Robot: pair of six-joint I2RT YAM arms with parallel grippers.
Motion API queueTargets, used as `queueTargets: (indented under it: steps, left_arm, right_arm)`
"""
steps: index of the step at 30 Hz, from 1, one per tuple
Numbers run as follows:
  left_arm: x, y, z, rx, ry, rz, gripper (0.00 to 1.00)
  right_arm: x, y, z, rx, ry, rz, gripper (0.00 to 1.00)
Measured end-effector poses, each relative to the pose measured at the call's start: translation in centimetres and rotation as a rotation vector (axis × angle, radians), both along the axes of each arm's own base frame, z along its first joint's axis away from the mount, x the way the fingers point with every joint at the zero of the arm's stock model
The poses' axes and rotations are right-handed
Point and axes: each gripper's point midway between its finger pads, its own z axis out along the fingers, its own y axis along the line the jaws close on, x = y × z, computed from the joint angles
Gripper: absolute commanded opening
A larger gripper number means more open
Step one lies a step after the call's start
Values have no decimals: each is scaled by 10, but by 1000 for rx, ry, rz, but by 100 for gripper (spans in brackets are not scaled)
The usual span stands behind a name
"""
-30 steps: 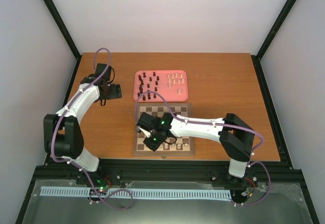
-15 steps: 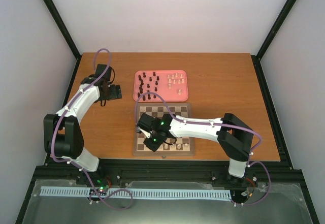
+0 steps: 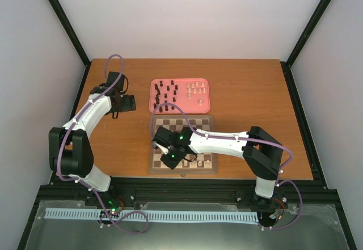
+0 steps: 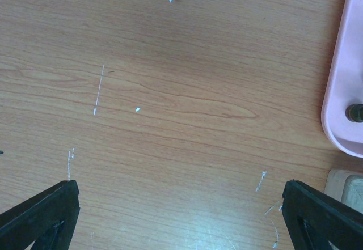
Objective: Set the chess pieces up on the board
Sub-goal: Place the chess piece on the chessboard.
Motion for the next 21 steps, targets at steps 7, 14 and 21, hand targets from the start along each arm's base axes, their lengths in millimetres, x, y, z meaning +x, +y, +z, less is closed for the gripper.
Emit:
queueTargets:
  steps: [7,14,21]
  left_arm:
    - [0,0,0,0,0,0,100]
    - [0,0,0,1,0,0,100]
    - [2,1,3,4,-7,3,100]
  right_arm:
    - [-1,-5,-2,-21,0,18,22]
    - [-3,-10,-3,-47,0,42,27]
    - [0,-6,4,-38,-20,72,30]
